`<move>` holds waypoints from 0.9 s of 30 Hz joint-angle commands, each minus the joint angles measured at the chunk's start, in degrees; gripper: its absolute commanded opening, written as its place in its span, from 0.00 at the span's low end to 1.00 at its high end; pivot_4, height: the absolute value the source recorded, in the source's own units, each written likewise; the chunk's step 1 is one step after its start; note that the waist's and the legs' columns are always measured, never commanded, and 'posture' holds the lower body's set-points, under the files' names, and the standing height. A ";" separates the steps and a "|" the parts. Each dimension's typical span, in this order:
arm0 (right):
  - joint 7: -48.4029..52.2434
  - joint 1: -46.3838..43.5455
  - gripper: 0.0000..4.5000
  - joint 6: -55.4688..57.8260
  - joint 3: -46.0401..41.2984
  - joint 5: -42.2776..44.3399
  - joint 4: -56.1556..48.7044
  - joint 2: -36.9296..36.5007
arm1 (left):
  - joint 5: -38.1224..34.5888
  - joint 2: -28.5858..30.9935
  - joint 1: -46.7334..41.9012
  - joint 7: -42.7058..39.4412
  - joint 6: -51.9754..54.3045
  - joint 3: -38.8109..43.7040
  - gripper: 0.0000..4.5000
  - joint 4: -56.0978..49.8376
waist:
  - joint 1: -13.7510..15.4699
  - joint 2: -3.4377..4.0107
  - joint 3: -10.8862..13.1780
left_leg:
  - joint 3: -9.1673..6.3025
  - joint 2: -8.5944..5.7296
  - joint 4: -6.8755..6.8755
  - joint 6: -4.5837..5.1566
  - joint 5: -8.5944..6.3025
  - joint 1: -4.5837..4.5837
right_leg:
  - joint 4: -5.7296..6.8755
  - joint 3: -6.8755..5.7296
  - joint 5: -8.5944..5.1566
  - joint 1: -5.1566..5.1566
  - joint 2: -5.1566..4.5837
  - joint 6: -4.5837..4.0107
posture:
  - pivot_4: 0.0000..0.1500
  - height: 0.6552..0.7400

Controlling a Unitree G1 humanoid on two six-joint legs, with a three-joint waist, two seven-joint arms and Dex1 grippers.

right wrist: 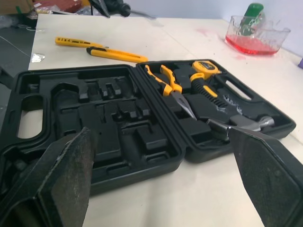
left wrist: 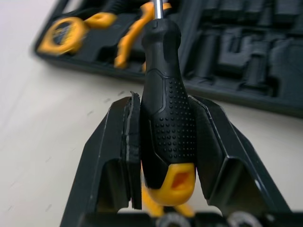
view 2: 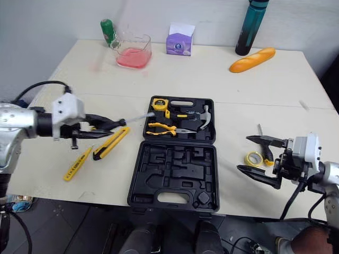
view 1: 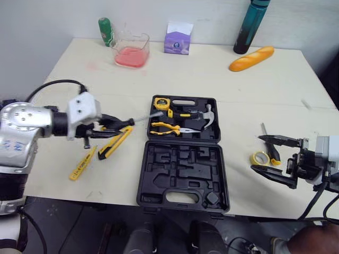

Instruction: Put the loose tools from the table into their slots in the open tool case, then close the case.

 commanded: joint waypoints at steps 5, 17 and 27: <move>0.34 1.13 1.00 0.31 -2.19 0.48 -1.02 -1.11 | 5.89 -5.48 -9.39 3.78 10.45 -11.01 0.24 -4.61 | 0.32 0.00 0.01 | -0.05 0.01 0.09 -0.01 0.00 -0.01 | -0.01 -0.02 0.00 0.07 0.05 -0.01 | 1.00 1.00; -0.12 2.68 1.00 -0.02 -1.48 -0.23 -1.85 -0.09 | 14.67 -13.23 -16.26 1.79 5.83 -21.82 0.24 -0.68 | 0.17 0.00 0.02 | -0.11 0.03 0.27 0.02 -0.02 -0.09 | 0.00 -0.07 0.01 0.08 0.07 -0.01 | 1.00 1.00; -1.22 3.69 1.00 -1.35 0.16 -1.45 -3.25 1.03 | 20.48 -15.37 -15.32 1.32 1.86 -25.79 0.24 2.67 | 0.21 0.00 0.03 | -0.20 0.03 0.44 0.03 -0.02 -0.16 | 0.03 -0.12 0.01 0.11 0.07 -0.01 | 1.00 1.00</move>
